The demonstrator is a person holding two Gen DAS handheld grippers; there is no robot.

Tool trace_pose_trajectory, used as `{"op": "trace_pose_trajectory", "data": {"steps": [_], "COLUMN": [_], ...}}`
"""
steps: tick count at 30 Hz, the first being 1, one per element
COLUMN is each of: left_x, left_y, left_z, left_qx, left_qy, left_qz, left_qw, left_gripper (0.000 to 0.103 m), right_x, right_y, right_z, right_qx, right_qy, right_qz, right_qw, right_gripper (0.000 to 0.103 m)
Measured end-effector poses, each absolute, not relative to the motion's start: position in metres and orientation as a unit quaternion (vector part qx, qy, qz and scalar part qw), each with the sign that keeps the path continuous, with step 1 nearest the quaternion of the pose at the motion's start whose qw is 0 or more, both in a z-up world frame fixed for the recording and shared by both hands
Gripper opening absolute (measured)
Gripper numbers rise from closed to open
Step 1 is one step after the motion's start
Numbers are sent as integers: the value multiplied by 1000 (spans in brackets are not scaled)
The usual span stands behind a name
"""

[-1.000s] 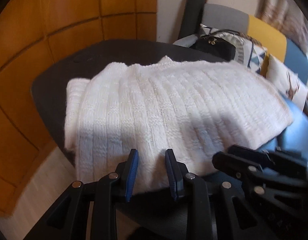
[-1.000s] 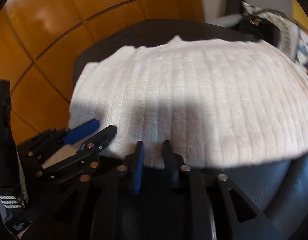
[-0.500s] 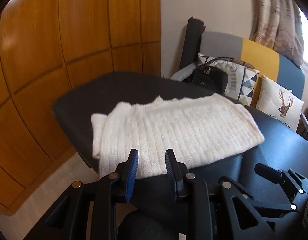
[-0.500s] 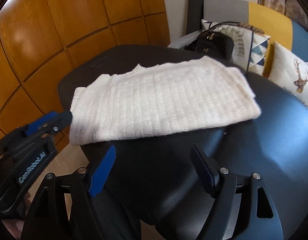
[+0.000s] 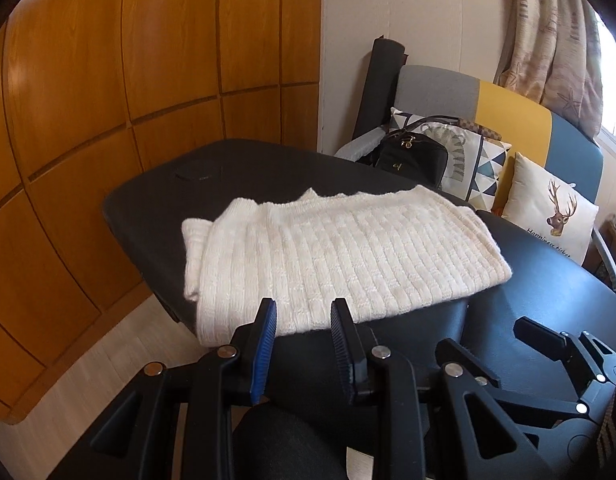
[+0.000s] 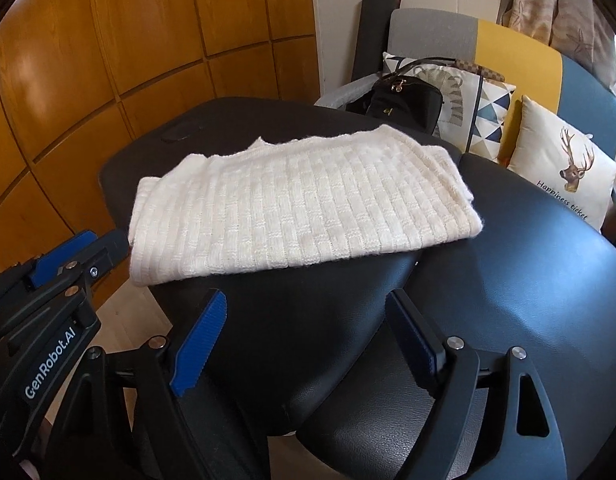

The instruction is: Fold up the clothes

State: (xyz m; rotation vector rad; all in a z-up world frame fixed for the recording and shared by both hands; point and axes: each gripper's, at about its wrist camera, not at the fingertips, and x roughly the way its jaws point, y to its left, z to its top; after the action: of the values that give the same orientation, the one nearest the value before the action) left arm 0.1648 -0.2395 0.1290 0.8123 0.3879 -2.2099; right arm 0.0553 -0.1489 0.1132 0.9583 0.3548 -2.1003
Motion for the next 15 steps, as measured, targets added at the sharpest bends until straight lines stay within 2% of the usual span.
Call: {"op": "trace_pose_trajectory", "data": {"steps": [15], "left_x": [169], "left_y": [-245], "left_z": [129], "left_qx": [304], "left_qy": [166], "left_qz": [-863], "left_qw": [368], "left_gripper": [28], "right_x": [58], "right_y": [-152], "right_z": [113], "right_qx": [367], "right_qy": [153], "right_qz": [-828], "right_qw": [394], "right_gripper": [84]}}
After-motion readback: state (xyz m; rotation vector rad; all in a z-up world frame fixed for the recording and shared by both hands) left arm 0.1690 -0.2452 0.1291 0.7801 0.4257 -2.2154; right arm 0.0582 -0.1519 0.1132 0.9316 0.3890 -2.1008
